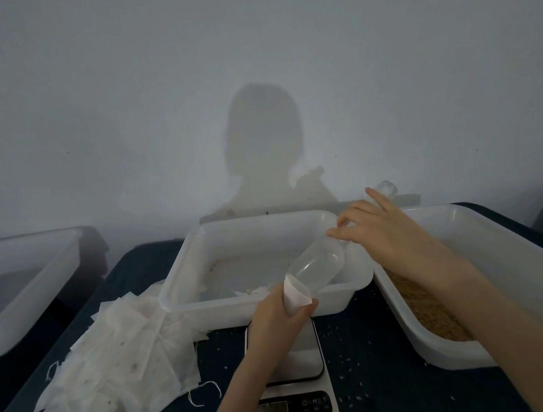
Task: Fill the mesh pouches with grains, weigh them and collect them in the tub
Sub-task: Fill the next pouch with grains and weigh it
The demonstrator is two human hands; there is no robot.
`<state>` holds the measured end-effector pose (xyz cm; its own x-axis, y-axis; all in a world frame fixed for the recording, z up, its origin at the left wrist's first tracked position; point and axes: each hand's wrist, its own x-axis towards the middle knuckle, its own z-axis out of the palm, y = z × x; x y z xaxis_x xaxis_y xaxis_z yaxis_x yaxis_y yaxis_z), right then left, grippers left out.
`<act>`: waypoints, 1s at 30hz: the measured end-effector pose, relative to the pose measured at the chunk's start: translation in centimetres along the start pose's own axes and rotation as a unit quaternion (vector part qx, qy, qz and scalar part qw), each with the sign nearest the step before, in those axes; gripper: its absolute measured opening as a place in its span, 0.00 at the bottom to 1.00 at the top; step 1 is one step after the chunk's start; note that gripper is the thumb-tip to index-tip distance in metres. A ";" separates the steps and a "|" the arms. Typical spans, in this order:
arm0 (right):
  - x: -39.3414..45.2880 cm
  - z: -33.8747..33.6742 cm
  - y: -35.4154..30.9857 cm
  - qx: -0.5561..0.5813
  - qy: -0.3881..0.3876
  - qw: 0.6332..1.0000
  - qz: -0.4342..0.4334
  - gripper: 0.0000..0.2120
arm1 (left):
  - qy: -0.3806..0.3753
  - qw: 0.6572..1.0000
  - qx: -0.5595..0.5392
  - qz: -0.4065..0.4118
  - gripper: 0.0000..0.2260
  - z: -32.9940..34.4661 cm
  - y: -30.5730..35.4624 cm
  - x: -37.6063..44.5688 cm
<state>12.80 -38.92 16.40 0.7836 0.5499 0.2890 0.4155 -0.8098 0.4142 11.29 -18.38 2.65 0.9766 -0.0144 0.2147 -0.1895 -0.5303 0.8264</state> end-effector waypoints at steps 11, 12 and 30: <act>-8.2 7.4 9.5 0.256 -0.031 0.942 0.217 0.20 | -0.054 0.993 0.090 0.048 0.06 0.9 -0.1 0.6; -8.9 8.1 9.7 0.259 -0.050 0.934 0.239 0.19 | -0.056 0.995 0.071 0.049 0.05 1.0 -0.2 0.4; -7.6 13.5 4.8 0.114 -0.194 0.932 0.285 0.10 | -0.023 0.967 0.235 0.091 0.10 -1.9 -6.3 -1.3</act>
<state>15.09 -49.76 4.55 0.9966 -0.0618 0.0544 -0.0662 -0.9944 0.0825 11.05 -13.44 -1.86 0.9369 -0.1758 0.3021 -0.3020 -0.8424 0.4463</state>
